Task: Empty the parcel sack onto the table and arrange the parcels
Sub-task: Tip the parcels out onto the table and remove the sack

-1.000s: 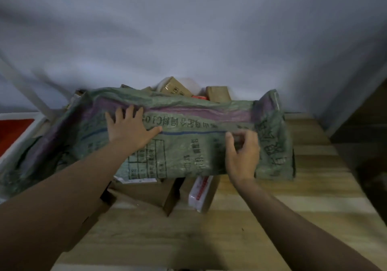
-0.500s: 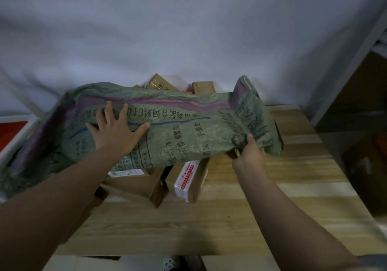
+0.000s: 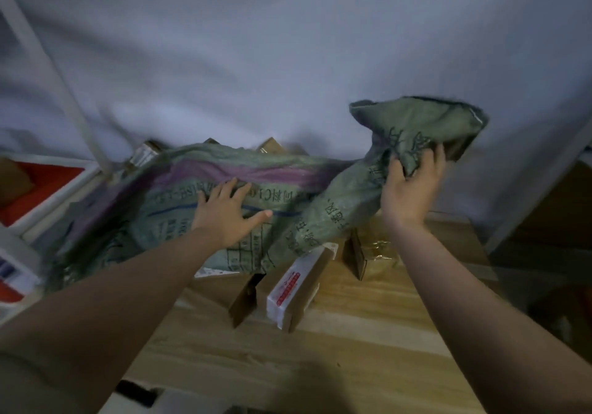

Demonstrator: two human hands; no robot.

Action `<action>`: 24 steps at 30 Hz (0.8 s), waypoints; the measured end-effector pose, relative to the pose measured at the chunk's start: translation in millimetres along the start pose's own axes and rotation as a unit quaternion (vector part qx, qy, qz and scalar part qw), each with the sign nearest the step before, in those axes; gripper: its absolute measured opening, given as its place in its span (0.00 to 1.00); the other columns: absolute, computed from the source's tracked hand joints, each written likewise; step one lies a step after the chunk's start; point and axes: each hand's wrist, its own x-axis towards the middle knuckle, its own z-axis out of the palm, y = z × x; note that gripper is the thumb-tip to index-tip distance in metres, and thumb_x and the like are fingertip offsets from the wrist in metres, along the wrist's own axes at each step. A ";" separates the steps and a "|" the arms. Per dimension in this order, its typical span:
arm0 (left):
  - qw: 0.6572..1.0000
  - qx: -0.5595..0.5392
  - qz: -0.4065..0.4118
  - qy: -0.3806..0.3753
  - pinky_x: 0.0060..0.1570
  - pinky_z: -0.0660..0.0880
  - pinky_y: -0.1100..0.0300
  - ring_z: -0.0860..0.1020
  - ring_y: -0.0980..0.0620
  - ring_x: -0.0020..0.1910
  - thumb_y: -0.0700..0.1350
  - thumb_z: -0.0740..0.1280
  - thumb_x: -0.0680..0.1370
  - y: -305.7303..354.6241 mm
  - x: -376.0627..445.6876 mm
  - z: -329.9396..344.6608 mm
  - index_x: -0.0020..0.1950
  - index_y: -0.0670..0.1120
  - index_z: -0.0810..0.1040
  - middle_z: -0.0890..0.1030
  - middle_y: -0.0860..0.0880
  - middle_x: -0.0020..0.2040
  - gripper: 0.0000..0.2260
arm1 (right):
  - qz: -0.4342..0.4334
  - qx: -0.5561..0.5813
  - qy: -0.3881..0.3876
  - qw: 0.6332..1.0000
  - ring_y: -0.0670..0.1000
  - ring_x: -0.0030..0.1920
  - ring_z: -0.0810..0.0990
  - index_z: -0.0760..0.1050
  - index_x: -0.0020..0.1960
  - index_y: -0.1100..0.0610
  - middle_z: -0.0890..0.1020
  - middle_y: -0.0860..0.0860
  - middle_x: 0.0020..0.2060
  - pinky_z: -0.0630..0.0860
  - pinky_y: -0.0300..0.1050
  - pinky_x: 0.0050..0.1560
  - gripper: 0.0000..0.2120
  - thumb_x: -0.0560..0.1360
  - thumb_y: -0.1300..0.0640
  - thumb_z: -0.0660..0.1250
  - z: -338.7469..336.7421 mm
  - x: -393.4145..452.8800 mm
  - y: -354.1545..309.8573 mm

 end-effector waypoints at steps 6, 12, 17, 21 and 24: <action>0.915 -0.391 -0.001 0.104 0.67 0.69 0.50 0.73 0.44 0.66 0.51 0.58 0.84 -38.1 0.2 -5.5 0.67 0.45 0.75 0.76 0.44 0.66 0.16 | -0.348 -0.084 -0.277 0.892 0.61 0.77 0.62 0.73 0.67 0.60 0.59 0.58 0.78 0.64 0.60 0.74 0.22 0.75 0.60 0.68 76.0 -32.9 -56.1; 0.582 -0.769 -0.225 0.143 0.59 0.76 0.48 0.79 0.44 0.57 0.51 0.57 0.83 -88.7 -2.0 -41.2 0.63 0.41 0.77 0.81 0.43 0.58 0.17 | -0.487 -0.349 -0.576 0.557 0.58 0.80 0.44 0.69 0.68 0.51 0.48 0.48 0.81 0.50 0.69 0.75 0.18 0.79 0.53 0.66 140.6 -95.7 -50.8; 0.900 -0.352 -0.004 0.258 0.69 0.61 0.55 0.63 0.52 0.74 0.62 0.63 0.78 -111.0 -14.9 -41.7 0.77 0.55 0.62 0.61 0.52 0.76 0.29 | -0.497 -0.390 -0.590 0.503 0.59 0.80 0.44 0.69 0.68 0.50 0.49 0.48 0.81 0.49 0.69 0.76 0.19 0.78 0.48 0.65 155.5 -107.9 -46.6; 0.983 -0.147 0.095 0.054 0.76 0.56 0.46 0.54 0.48 0.79 0.60 0.58 0.81 -121.9 -7.7 -6.0 0.79 0.59 0.56 0.56 0.54 0.80 0.27 | -0.425 -0.254 -0.542 0.679 0.55 0.77 0.59 0.72 0.67 0.51 0.62 0.51 0.78 0.58 0.63 0.75 0.27 0.76 0.34 0.56 133.7 -112.7 -37.5; 0.980 -0.193 0.033 -0.026 0.75 0.58 0.46 0.58 0.45 0.77 0.65 0.53 0.80 -136.4 -7.7 21.2 0.80 0.57 0.50 0.52 0.55 0.81 0.31 | -0.171 -0.225 -0.340 0.897 0.53 0.72 0.67 0.69 0.71 0.49 0.70 0.50 0.72 0.65 0.57 0.72 0.35 0.75 0.27 0.53 115.4 -108.6 -14.2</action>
